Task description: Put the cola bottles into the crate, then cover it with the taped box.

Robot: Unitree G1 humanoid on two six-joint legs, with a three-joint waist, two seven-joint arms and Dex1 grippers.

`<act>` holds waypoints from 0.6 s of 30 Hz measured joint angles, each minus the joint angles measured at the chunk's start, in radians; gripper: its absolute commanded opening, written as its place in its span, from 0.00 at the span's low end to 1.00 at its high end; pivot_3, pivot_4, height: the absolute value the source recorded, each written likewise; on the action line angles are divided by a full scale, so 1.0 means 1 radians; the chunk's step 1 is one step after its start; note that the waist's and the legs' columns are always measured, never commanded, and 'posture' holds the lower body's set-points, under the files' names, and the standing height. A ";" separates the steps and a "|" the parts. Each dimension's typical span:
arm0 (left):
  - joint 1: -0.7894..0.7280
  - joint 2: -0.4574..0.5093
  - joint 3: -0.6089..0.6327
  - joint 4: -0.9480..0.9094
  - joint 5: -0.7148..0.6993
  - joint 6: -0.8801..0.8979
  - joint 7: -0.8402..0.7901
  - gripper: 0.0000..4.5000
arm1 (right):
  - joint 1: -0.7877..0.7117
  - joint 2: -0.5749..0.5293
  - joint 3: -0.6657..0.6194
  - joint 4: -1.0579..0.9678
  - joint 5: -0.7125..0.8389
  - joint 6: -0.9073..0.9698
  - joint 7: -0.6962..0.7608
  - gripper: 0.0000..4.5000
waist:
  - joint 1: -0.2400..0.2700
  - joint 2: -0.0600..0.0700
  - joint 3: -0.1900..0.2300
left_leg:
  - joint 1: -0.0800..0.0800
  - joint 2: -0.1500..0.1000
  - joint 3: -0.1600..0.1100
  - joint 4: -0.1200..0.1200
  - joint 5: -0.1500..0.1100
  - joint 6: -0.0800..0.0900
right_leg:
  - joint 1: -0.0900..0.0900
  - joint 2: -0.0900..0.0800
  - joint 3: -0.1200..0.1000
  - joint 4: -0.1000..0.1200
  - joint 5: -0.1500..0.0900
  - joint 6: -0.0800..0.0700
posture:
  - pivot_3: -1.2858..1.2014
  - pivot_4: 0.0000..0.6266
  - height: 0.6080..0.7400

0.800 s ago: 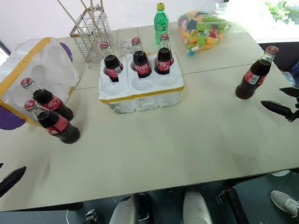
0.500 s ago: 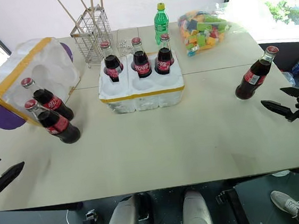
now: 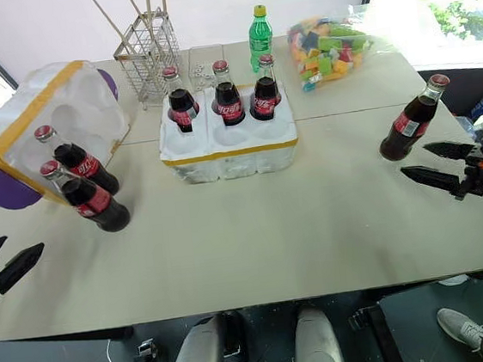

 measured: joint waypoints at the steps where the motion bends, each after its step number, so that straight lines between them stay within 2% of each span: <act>1: -0.003 0.000 -0.003 -0.008 -0.006 0.001 0.000 1.00 | 0.000 -0.005 -0.007 -0.047 0.028 0.037 0.004 1.00 | 0.000 0.000 0.000 | 0.000 0.000 0.000 0.000 0.000 0.000 | 0.000 0.000 0.000 0.000 0.000 0.000 | 0.52 0.24 0.97; 4: -0.034 0.001 -0.053 -0.046 -0.021 0.005 -0.002 1.00 | -0.037 -0.022 -0.018 -0.232 0.153 0.166 0.016 1.00 | 0.000 0.000 0.000 | 0.000 0.000 -0.001 0.000 0.000 0.000 | 0.000 0.000 0.000 0.000 0.000 0.000 | 0.52 0.24 0.97; 9: -0.112 0.003 -0.132 -0.063 -0.018 0.015 0.013 1.00 | -0.096 -0.030 -0.022 -0.392 0.295 0.301 -0.001 1.00 | 0.010 -0.002 0.000 | -0.001 0.000 -0.001 0.000 0.000 0.000 | 0.000 0.000 0.000 -0.001 0.000 -0.001 | 0.52 0.24 0.97; 18: -0.264 -0.014 -0.309 0.004 0.097 -0.073 0.056 1.00 | -0.129 -0.012 0.048 -0.538 0.399 0.363 -0.011 1.00 | 0.023 -0.002 0.000 | -0.001 0.000 0.000 0.000 0.000 0.001 | 0.000 0.000 0.000 -0.001 0.001 -0.001 | 0.52 0.24 0.97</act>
